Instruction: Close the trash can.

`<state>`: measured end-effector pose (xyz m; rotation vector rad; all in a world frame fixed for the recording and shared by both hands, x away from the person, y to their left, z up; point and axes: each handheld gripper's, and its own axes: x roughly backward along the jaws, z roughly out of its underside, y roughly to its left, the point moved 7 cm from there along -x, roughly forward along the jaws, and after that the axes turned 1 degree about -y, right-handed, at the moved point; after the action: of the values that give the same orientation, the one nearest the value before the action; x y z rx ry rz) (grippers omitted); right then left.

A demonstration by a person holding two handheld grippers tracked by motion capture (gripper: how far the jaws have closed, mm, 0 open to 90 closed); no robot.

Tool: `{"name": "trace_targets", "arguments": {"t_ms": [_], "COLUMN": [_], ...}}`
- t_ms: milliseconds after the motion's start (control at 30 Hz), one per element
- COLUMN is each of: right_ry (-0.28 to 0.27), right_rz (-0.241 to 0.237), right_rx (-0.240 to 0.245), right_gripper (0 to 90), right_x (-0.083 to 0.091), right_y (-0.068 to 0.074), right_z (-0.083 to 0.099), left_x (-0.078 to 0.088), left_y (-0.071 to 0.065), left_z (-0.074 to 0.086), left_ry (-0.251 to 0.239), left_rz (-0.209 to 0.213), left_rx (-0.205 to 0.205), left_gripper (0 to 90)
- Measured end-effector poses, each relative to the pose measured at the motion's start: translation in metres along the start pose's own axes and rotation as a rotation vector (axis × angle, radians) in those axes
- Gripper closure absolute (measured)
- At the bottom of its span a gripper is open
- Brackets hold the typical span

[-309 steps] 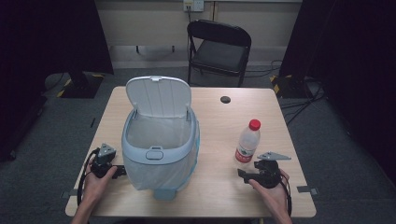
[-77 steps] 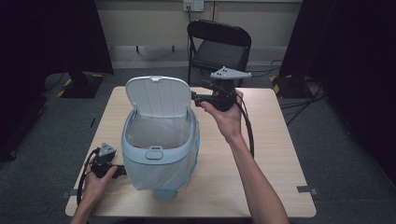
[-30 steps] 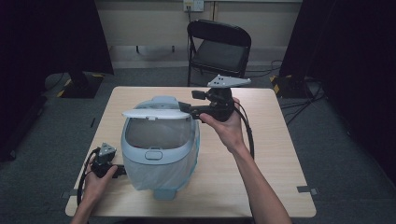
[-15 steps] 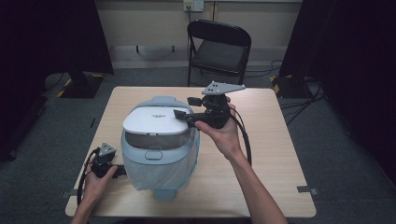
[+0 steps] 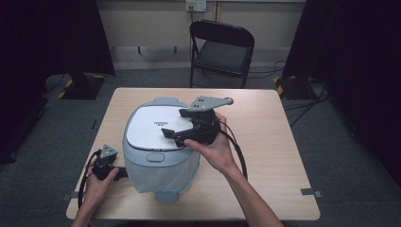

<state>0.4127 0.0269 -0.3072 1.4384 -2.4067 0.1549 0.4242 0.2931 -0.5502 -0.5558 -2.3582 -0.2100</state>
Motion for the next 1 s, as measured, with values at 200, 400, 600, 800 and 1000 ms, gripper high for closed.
{"name": "trace_targets", "arguments": {"t_ms": [200,400,600,800,1000], "right_ry": [0.001,-0.005,-0.001,0.023,0.009], "right_rz": [-0.002,0.002,0.004,0.009,0.001], "right_rx": [0.046,0.064,0.076,0.104,0.091], "right_gripper": [14.7,15.1,16.2,16.1,16.2], "right_x": [-0.001,-0.001,-0.001,-0.001,-0.002], "right_y": [0.016,0.026,0.026,0.027,0.023], "right_z": [0.003,0.005,0.006,0.007,0.006], "left_x": [0.0,0.0,0.0,0.001,0.0], "left_y": [0.0,0.0,0.0,0.0,0.0], "left_z": [0.0,0.0,0.0,0.0,0.0], "left_ry": [0.0,0.0,0.001,0.0,0.0], "left_rz": [-0.002,-0.002,-0.003,-0.003,-0.002], "left_rx": [-0.003,-0.002,-0.002,0.001,0.002], "left_gripper": [10.5,10.5,10.5,10.5,10.5]}}
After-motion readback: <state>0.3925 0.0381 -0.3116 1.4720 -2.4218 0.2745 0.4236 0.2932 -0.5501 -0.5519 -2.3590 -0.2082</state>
